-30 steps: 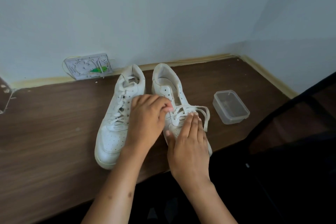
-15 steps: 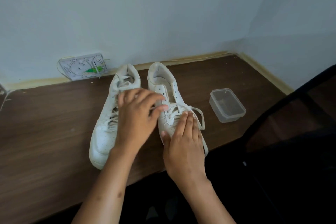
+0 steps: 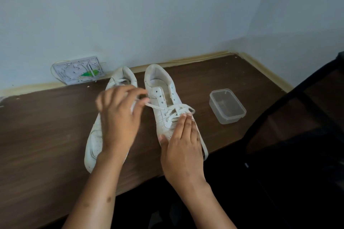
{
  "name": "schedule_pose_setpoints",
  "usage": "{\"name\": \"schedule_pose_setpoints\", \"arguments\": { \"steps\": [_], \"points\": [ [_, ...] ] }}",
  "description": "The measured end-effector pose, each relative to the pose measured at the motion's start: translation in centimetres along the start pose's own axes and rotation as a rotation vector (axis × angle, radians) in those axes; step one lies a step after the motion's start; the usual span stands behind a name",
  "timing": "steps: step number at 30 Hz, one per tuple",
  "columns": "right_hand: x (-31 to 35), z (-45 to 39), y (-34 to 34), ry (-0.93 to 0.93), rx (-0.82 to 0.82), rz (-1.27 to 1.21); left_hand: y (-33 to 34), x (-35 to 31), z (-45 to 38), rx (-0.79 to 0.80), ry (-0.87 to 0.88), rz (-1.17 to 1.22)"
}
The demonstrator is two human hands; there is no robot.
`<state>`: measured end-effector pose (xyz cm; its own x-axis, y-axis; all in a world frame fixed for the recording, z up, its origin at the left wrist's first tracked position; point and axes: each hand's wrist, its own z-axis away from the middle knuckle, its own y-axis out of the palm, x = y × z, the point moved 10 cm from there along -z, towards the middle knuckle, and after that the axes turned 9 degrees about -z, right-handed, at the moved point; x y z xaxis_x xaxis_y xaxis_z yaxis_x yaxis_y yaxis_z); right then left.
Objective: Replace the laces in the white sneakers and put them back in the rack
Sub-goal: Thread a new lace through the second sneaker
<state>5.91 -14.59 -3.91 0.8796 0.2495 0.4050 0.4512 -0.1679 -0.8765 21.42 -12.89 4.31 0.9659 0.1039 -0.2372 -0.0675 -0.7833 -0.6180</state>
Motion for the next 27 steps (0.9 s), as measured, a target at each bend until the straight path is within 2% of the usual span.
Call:
{"name": "schedule_pose_setpoints", "arguments": {
  "steps": [3,7,10,13,16,18,22,24,27],
  "points": [
    [-0.1,0.0,-0.1,-0.001,-0.019,0.0,1.9,-3.7,0.8,0.114,0.178,0.005],
    [-0.1,0.1,-0.1,-0.009,-0.016,0.003,1.8,-3.7,0.8,0.093,0.178,0.016],
    [-0.1,0.0,-0.1,-0.005,-0.019,0.001,0.6,-1.3,0.3,0.013,0.049,-0.054],
    [-0.1,0.1,-0.2,-0.001,-0.02,0.004,-2.0,3.0,0.2,-0.135,-0.204,-0.16],
    [-0.1,0.1,-0.2,0.008,-0.03,0.003,-2.8,5.3,0.4,-0.147,-0.321,-0.18],
    [-0.1,0.1,-0.1,0.008,-0.024,-0.005,-2.5,3.9,0.1,-0.134,-0.212,-0.124],
    [-0.1,0.0,-0.3,0.016,-0.038,0.006,0.1,-2.4,0.2,-0.001,0.155,-0.019],
    [-0.1,0.1,-0.2,0.017,-0.036,0.011,1.1,-4.1,0.7,0.057,0.211,-0.012],
    [-0.1,0.1,-0.3,0.017,-0.032,0.018,1.1,-2.9,0.5,0.062,0.131,-0.034]
  ]
}}
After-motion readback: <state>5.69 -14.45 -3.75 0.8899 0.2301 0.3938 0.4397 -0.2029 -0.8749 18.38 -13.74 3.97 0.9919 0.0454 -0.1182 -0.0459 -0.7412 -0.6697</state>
